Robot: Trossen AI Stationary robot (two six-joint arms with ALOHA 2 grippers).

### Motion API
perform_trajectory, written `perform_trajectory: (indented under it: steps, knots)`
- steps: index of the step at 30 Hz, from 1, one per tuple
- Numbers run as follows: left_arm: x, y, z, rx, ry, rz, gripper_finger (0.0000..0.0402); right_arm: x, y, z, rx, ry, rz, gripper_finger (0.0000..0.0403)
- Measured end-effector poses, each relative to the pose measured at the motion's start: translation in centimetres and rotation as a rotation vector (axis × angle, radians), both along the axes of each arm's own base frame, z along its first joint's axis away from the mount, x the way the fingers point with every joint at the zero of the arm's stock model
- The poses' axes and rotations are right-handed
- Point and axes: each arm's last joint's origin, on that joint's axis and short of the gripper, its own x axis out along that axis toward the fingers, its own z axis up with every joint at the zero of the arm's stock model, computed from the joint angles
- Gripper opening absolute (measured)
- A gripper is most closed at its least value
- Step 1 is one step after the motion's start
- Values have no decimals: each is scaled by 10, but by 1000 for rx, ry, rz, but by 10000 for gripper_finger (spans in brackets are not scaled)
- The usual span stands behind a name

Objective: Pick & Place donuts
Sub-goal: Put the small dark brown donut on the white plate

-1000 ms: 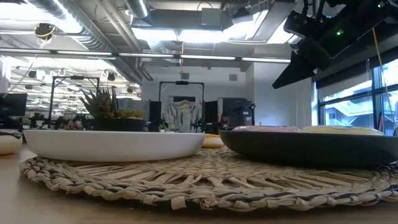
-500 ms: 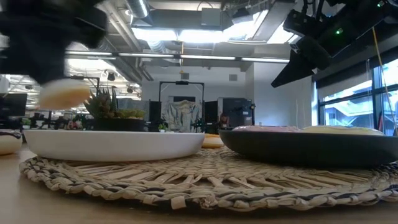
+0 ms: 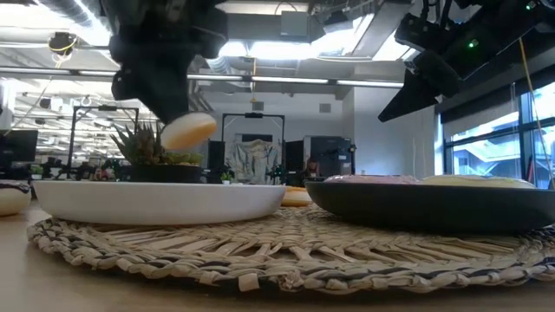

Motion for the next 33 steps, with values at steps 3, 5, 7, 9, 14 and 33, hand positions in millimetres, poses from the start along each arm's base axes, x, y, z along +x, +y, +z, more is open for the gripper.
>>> perform_trajectory:
  steps: [3,5,7,9,14,33]
  knots:
    - [1,4,-3,20,74,29,7,0,0,0,1,0,-1,108]
    - [2,7,-7,27,103,51,7,0,0,0,1,-1,-1,108]
    - [5,9,-11,23,111,58,7,0,0,0,1,-1,-1,108]
    - [7,10,-16,12,129,62,7,0,0,0,2,-1,-1,108]
    - [10,10,-23,-4,160,59,8,0,0,0,2,-2,-1,108]
    - [8,10,-26,4,158,93,28,0,0,0,3,-4,-1,108]
